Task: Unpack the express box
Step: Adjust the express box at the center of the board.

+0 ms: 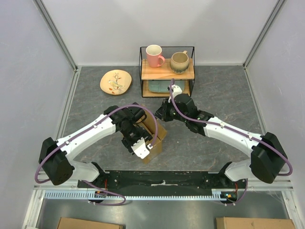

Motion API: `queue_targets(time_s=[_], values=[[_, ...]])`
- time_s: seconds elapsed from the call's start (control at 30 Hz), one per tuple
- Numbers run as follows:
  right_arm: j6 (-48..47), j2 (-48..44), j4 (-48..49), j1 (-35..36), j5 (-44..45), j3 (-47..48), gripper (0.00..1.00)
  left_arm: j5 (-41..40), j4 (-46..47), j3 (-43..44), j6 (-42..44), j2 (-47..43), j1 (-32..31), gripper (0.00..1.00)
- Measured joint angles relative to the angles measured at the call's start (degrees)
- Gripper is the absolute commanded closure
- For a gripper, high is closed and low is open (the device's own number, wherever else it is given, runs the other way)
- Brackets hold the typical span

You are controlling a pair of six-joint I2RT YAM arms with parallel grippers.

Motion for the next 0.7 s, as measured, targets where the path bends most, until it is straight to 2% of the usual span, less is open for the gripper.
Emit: queue_targets(time_s=[0.3, 0.4, 0.53, 0.7], values=[[0.61, 2.82, 0.76, 2.49, -0.17, 2.51, 1.00, -1.38, -3.98, 0.81, -1.22, 0.33, -1.79, 0.30], [0.61, 3.21, 0.70, 3.19, -0.37, 2.97, 1.00, -1.36, -5.81, 1.38, -2.69, 0.28, -2.10, 0.36], [0.55, 3.21, 0.55, 4.13, -0.39, 3.72, 1.00, -1.25, -8.55, 2.27, -5.68, -0.07, -2.82, 0.60], [-0.24, 3.06, -1.33, 4.92, 1.53, 4.20, 1.00, -1.18, -10.60, 2.21, -8.79, -0.85, -3.96, 0.62]])
